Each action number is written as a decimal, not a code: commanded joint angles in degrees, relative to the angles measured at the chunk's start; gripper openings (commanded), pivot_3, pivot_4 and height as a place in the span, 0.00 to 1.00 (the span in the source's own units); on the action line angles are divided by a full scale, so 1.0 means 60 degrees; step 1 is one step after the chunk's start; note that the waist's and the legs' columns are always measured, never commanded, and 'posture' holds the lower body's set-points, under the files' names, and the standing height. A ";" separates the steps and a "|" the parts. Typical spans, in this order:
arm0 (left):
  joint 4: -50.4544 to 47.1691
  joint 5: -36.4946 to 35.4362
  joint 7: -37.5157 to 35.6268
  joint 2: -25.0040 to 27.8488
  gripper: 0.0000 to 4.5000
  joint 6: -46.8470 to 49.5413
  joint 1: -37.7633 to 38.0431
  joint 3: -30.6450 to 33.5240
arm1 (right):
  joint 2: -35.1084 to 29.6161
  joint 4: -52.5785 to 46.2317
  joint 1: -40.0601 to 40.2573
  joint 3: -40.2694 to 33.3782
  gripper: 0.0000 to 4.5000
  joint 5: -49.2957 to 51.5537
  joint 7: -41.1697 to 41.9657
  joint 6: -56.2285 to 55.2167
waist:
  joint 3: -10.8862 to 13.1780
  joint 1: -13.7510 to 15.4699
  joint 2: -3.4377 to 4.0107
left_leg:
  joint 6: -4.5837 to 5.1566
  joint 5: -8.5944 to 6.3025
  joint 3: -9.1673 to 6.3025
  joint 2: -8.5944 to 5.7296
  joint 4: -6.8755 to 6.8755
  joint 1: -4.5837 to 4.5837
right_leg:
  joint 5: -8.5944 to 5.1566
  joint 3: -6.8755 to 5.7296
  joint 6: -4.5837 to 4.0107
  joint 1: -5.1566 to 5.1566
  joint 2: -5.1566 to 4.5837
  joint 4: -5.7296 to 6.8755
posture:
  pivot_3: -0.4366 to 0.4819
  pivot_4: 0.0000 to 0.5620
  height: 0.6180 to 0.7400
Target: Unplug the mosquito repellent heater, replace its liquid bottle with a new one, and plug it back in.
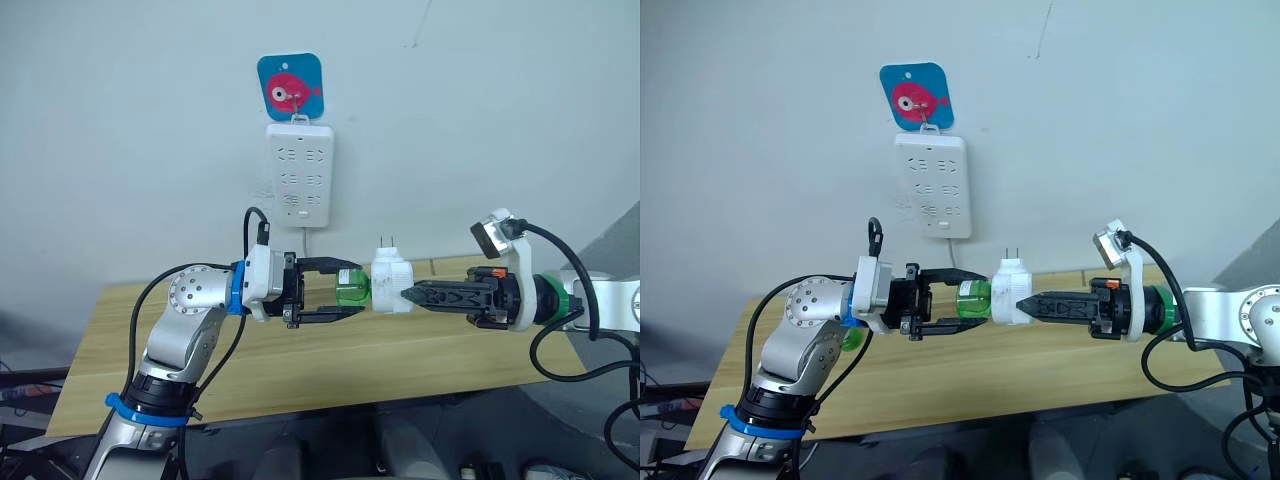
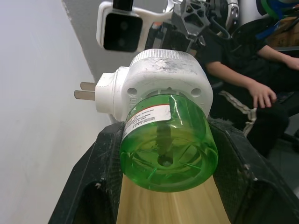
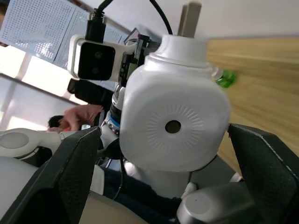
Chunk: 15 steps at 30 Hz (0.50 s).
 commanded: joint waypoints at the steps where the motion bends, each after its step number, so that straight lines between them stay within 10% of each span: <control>1: -0.0453 -0.0009 0.0037 0.0028 0.50 -0.0276 0.0050 0.0035 | 0.0037 0.0008 -0.0193 -0.0055 1.00 0.0226 0.0258 0.0116 | 0.0002 0.0069 0.0001 | 0.0000 0.0000 -0.0001 0.0000 0.0000 0.0000 | 0.0000 -0.0002 0.0000 0.0000 0.0000 -0.0001 | 0.36 0.29 0.92; 15: -0.0366 0.0098 -0.0005 -0.0167 0.50 -0.0754 0.0027 -0.0236 | 0.1015 0.0170 -0.0532 0.0594 0.96 0.0225 0.0028 0.0081 | 0.0010 0.0107 -0.0002 | 0.0000 0.0000 -0.0009 0.0001 -0.0002 0.0002 | 0.0000 -0.0014 -0.0001 0.0000 -0.0001 0.0002 | 0.36 0.29 0.92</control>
